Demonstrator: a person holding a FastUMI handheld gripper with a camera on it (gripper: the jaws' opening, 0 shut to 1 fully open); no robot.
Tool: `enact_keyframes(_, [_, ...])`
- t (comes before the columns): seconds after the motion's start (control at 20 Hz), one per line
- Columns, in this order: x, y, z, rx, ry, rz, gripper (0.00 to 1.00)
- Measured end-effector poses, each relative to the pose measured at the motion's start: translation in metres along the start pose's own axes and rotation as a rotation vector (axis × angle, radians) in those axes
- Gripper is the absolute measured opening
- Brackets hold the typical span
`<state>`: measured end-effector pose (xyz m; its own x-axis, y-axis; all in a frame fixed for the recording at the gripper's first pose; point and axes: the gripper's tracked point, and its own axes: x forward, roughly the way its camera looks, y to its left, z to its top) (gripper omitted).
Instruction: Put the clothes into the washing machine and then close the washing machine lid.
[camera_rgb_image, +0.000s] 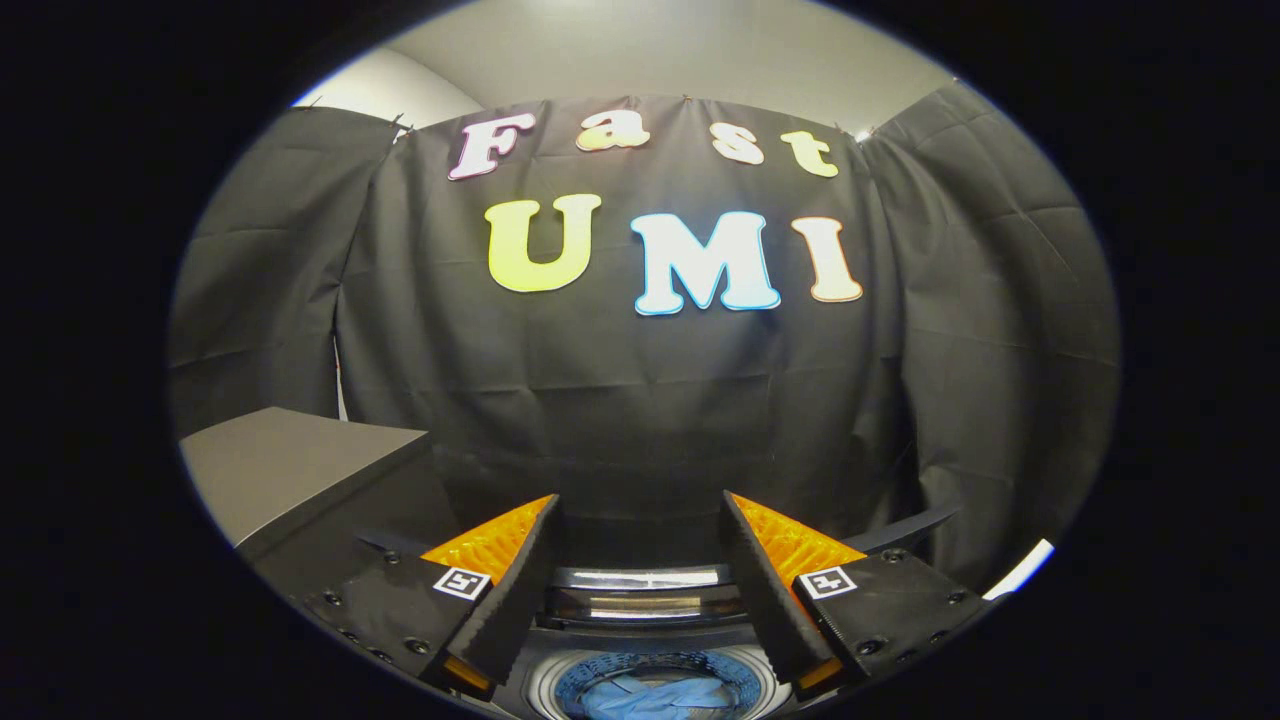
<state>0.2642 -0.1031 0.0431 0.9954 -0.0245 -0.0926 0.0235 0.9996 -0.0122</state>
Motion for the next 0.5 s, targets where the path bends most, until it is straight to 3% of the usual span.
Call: enact_keyframes(0.5, [-0.031,0.000,-0.019,0.003,0.026,0.005,0.97])
